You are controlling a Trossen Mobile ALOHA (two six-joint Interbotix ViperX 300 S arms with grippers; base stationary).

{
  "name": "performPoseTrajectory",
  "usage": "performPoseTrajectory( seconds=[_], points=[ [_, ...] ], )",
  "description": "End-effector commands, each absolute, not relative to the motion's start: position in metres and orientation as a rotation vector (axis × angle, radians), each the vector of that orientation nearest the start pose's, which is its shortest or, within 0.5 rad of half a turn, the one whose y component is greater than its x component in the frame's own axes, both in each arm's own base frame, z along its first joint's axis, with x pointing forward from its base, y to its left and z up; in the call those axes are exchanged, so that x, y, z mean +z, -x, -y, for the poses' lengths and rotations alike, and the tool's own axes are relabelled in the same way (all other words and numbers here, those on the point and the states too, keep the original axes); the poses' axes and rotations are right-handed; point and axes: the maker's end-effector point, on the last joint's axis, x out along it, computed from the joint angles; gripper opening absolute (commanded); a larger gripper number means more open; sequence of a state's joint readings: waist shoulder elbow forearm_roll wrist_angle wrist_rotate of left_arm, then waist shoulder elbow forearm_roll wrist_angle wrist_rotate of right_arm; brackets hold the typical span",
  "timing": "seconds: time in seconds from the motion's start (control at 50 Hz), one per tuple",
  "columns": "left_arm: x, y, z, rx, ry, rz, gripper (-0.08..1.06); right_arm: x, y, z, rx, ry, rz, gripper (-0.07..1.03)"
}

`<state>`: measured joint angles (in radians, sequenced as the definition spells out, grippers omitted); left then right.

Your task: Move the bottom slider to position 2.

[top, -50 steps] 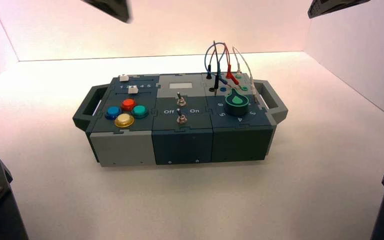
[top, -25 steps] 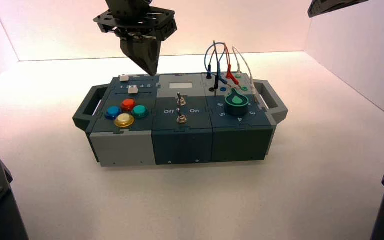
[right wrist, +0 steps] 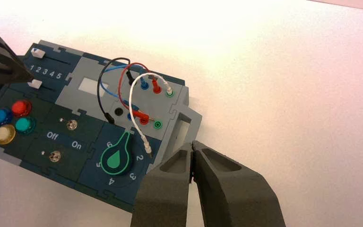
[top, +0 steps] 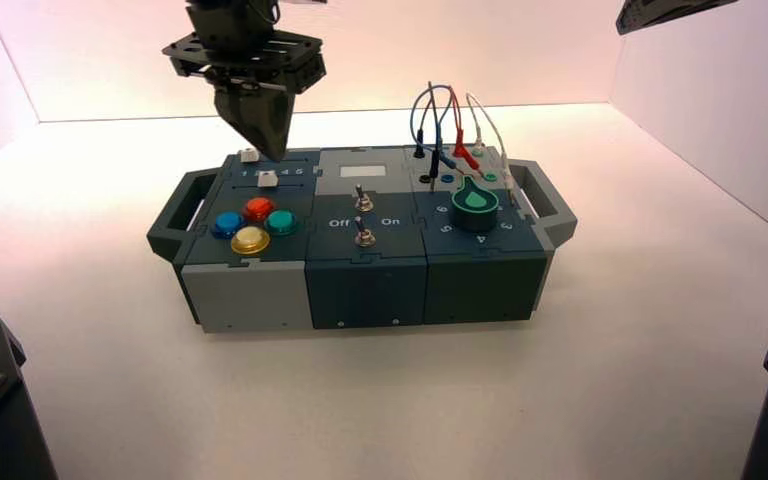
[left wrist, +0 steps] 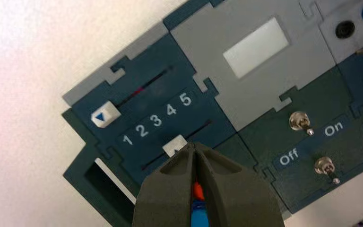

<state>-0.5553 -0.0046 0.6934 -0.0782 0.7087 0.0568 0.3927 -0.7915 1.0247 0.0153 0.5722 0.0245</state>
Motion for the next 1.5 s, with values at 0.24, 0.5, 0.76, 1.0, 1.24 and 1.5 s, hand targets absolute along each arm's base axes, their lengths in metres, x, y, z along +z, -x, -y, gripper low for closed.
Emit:
performPoseTrajectory(
  seconds=[0.24,0.5,0.76,1.0,1.24,1.5],
  points=[
    [0.054,-0.267,0.177,-0.51,-0.376,-1.399,-0.03,0.192,-0.228,-0.096,0.367,0.114,-0.777,-0.02],
    [0.051,-0.271,0.178,-0.514,-0.386,-1.4,-0.03,0.192,-0.227,-0.096,0.366,0.115,-0.775,-0.02],
    [0.055,-0.278,0.182,-0.52,-0.391,-1.376,-0.03,0.192,-0.227,-0.096,0.366,0.117,-0.776,-0.02],
    [0.053,-0.281,0.185,-0.523,-0.394,-1.38,-0.03,0.192,-0.227,-0.096,0.366,0.117,-0.776,-0.02],
    [0.05,-0.284,0.182,-0.517,-0.405,-1.383,-0.03,0.193,-0.228,-0.095,0.364,0.118,-0.774,-0.02],
    [0.049,-0.283,0.18,-0.515,-0.414,-1.389,-0.03,0.192,-0.228,-0.095,0.364,0.118,-0.776,-0.02]
  ],
)
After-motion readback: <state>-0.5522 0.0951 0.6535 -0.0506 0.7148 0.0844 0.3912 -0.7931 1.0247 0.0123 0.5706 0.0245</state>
